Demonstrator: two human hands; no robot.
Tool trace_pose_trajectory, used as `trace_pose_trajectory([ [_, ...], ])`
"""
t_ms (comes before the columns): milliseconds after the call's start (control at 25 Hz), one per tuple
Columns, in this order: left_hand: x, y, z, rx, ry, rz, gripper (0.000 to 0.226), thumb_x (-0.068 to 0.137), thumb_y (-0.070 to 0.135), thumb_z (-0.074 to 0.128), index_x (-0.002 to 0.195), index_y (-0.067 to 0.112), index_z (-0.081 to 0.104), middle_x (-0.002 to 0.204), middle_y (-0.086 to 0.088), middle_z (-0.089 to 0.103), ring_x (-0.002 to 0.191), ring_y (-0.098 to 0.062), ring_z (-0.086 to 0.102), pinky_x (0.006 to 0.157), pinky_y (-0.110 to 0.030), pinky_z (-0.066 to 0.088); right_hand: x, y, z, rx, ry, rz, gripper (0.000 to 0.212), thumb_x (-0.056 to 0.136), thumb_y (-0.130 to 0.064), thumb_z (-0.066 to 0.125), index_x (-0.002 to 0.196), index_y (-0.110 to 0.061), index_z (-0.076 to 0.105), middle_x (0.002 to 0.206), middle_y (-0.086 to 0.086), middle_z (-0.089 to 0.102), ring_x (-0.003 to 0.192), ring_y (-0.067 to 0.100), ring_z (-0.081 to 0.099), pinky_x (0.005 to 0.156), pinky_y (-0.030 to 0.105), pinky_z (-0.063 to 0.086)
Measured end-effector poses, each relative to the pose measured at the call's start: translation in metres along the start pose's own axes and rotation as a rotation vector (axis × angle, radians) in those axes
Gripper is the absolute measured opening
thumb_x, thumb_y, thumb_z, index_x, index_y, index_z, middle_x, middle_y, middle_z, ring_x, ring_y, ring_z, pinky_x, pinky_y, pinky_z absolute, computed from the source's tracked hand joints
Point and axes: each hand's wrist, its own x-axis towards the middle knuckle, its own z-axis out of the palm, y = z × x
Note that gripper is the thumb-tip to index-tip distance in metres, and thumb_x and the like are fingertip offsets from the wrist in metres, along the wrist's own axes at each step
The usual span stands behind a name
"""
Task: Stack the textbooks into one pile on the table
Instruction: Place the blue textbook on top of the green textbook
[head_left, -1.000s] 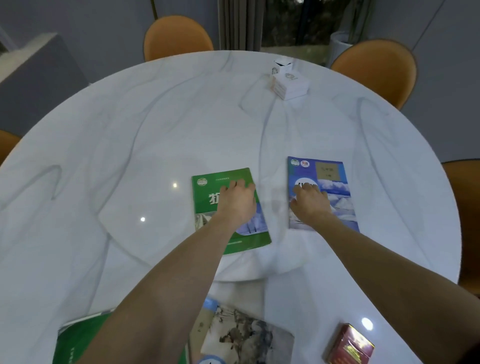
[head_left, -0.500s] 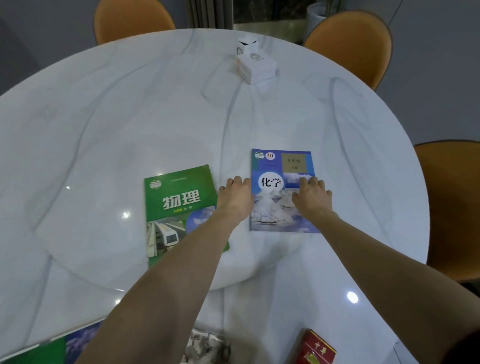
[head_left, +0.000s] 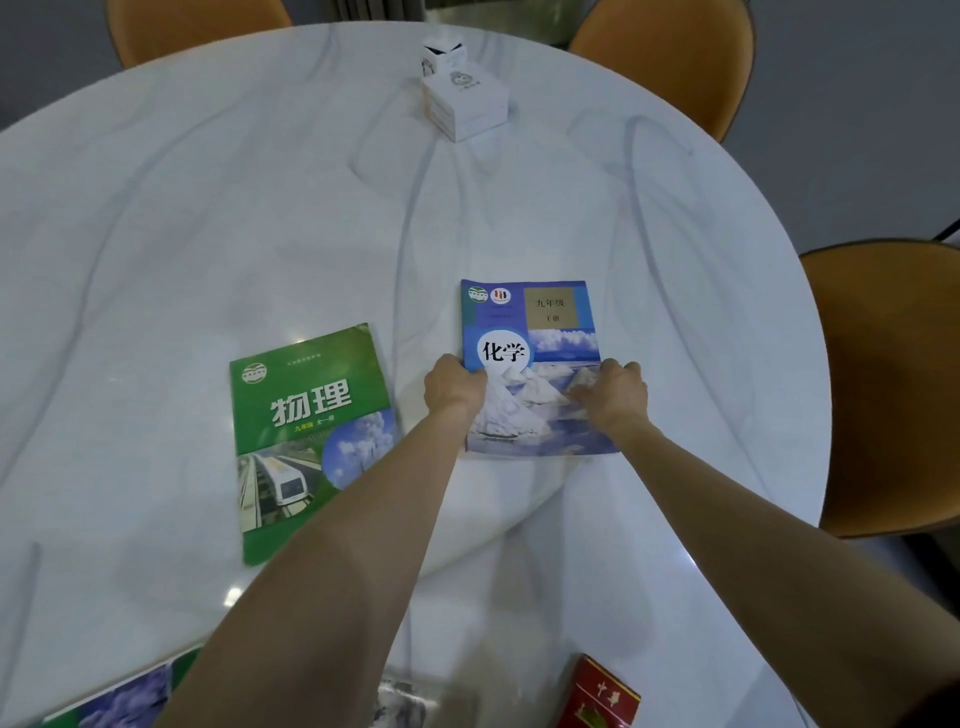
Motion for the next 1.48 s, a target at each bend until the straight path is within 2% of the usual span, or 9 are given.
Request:
trace_pose_trajectory([
  [120, -0.007, -0.007, 0.005, -0.140, -0.076, 0.013, 0.031, 0.095, 0.012, 0.047, 0.125, 0.008, 0.052, 0.123, -0.015, 0.061, 0.109, -0.033, 0.059, 0.095, -0.038, 0.048, 0.000, -0.001, -0.001, 0.046, 0.005, 0.032, 0.040, 0.089, -0.028, 0.057, 0.120, -0.004, 0.051, 0.124, 0.018, 0.049, 0.112, 0.034, 0.052, 0.091, 0.040, 0.047],
  [320, -0.022, -0.015, 0.004, -0.457, -0.048, 0.124, 0.039, 0.095, 0.002, 0.042, 0.129, 0.018, 0.050, 0.116, -0.002, 0.060, 0.100, -0.021, 0.055, 0.090, -0.031, 0.046, -0.004, 0.002, -0.007, 0.185, -0.020, 0.029, 0.039, 0.091, -0.024, 0.056, 0.125, -0.005, 0.052, 0.128, 0.017, 0.055, 0.114, 0.034, 0.054, 0.096, 0.037, 0.046],
  [480, -0.031, -0.019, -0.020, -0.589, -0.021, 0.114, 0.039, 0.096, 0.003, 0.045, 0.131, 0.019, 0.051, 0.109, 0.000, 0.060, 0.090, -0.015, 0.056, 0.072, -0.020, 0.047, -0.020, -0.010, -0.012, 0.526, 0.006, 0.064, 0.036, 0.094, -0.020, 0.055, 0.129, -0.013, 0.049, 0.130, 0.013, 0.058, 0.096, 0.023, 0.056, 0.085, 0.031, 0.049],
  [640, -0.036, -0.034, -0.060, -0.626, 0.072, 0.116, 0.038, 0.096, 0.002, 0.047, 0.133, 0.014, 0.051, 0.109, -0.002, 0.060, 0.082, -0.009, 0.057, 0.064, -0.014, 0.046, -0.041, -0.044, -0.007, 0.653, -0.024, -0.002, 0.038, 0.091, -0.019, 0.061, 0.127, -0.014, 0.050, 0.129, 0.013, 0.059, 0.104, 0.027, 0.060, 0.093, 0.037, 0.052],
  [840, -0.037, -0.069, -0.114, -0.532, 0.185, 0.098, 0.038, 0.095, 0.007, 0.048, 0.130, 0.018, 0.053, 0.125, -0.008, 0.064, 0.108, -0.027, 0.062, 0.095, -0.039, 0.052, -0.070, -0.090, 0.021, 0.700, -0.093, -0.090, 0.037, 0.089, -0.015, 0.062, 0.125, -0.012, 0.053, 0.124, 0.016, 0.062, 0.093, 0.023, 0.058, 0.084, 0.031, 0.050],
  [920, -0.038, -0.085, -0.133, -0.499, 0.228, 0.078, 0.039, 0.094, 0.008, 0.048, 0.131, 0.018, 0.052, 0.126, -0.009, 0.064, 0.110, -0.027, 0.062, 0.099, -0.043, 0.051, -0.080, -0.106, 0.034, 0.699, -0.123, -0.107, 0.035, 0.089, -0.013, 0.061, 0.124, -0.012, 0.054, 0.122, 0.017, 0.062, 0.090, 0.023, 0.057, 0.084, 0.030, 0.049],
  [1160, -0.040, -0.135, -0.170, -0.409, 0.301, 0.017, 0.036, 0.092, 0.008, 0.046, 0.125, 0.015, 0.057, 0.121, -0.012, 0.066, 0.108, -0.032, 0.063, 0.098, -0.047, 0.052, -0.112, -0.136, 0.078, 0.666, -0.186, -0.136, 0.034, 0.091, -0.008, 0.058, 0.124, -0.009, 0.054, 0.123, 0.016, 0.062, 0.092, 0.023, 0.058, 0.088, 0.032, 0.051],
  [1320, -0.043, -0.163, -0.174, -0.350, 0.334, -0.003, 0.035, 0.092, 0.008, 0.046, 0.125, 0.013, 0.057, 0.116, -0.014, 0.067, 0.106, -0.034, 0.062, 0.098, -0.044, 0.051, -0.126, -0.141, 0.103, 0.575, -0.183, -0.135, 0.036, 0.090, -0.009, 0.058, 0.126, -0.006, 0.055, 0.126, 0.016, 0.062, 0.110, 0.030, 0.060, 0.097, 0.033, 0.047],
  [1480, -0.041, -0.173, -0.170, -0.205, 0.366, 0.007, 0.033, 0.094, 0.006, 0.047, 0.125, 0.007, 0.056, 0.112, -0.018, 0.067, 0.103, -0.036, 0.062, 0.085, -0.031, 0.046, -0.129, -0.138, 0.115, 0.467, -0.172, -0.147, 0.030, 0.091, -0.006, 0.056, 0.120, -0.001, 0.061, 0.122, 0.017, 0.065, 0.113, 0.031, 0.060, 0.097, 0.030, 0.045],
])
